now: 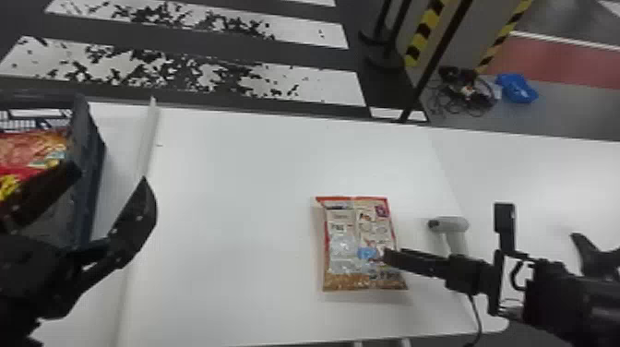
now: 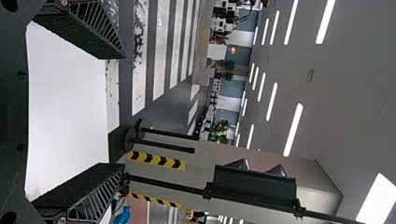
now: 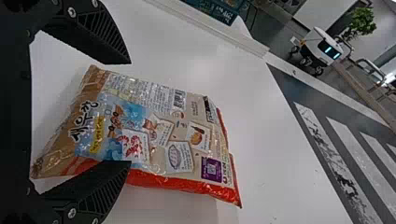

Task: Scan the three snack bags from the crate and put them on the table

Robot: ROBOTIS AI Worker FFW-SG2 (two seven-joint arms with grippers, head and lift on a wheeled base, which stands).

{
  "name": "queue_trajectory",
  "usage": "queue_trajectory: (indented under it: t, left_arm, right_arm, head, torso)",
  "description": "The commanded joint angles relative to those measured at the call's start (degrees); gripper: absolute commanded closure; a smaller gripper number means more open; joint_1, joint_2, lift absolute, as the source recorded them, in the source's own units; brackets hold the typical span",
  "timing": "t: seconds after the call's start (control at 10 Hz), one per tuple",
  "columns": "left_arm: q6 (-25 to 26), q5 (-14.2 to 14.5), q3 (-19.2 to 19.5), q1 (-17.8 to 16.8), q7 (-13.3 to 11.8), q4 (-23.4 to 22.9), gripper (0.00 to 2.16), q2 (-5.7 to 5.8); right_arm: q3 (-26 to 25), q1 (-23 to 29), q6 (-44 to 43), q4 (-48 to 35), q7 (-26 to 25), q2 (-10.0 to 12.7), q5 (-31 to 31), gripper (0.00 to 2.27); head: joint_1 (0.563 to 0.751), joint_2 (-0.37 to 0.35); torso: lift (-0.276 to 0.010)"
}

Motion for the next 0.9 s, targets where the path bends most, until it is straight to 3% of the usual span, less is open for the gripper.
queue_trajectory:
  t: [0.0, 0.3, 0.5, 0.6, 0.7, 0.8]
  left_arm:
    - [-0.17, -0.25, 0.13, 0.43, 0.00, -0.02, 0.04, 0.02]
    - [-0.70, -1.31, -0.49, 0.70, 0.09, 0.15, 0.04, -0.07]
    - [-0.88, -1.31, -0.49, 0.43, 0.09, 0.24, 0.04, -0.07]
    - [-1.05, -1.31, -0.49, 0.43, 0.09, 0.50, 0.04, 0.02]
    - [-1.76, -1.31, -0.40, 0.34, 0.09, 0.85, 0.04, 0.11]
    - [-2.11, -1.22, -0.40, 0.17, 0.18, 1.29, 0.04, 0.20]
  right_arm:
    - [1.47, -0.79, -5.09, 2.82, -0.04, 0.09, 1.69, 0.13]
    - [2.26, -1.23, -5.44, 4.40, -0.48, 0.09, 3.09, 0.13]
    - [5.33, -2.55, -5.44, 6.59, -0.92, 0.27, 5.73, 0.21]
    - [6.30, -3.69, -5.44, 8.18, -1.19, 0.27, 6.70, 0.77]
    - [7.35, -3.96, -5.44, 8.44, -3.30, 0.27, 7.23, 1.84]
    - [7.53, -3.96, -5.44, 8.53, -4.00, 0.27, 7.31, 2.07]
  head:
    - [0.695, -0.198]
    - [0.695, -0.201]
    - [0.695, -0.202]
    - [0.695, -0.194]
    - [0.695, -0.191]
    - [0.695, -0.187]
  torso:
    - [-0.094]
    - [-0.094]
    - [-0.094]
    - [-0.094]
    - [-0.094]
    - [-0.094]
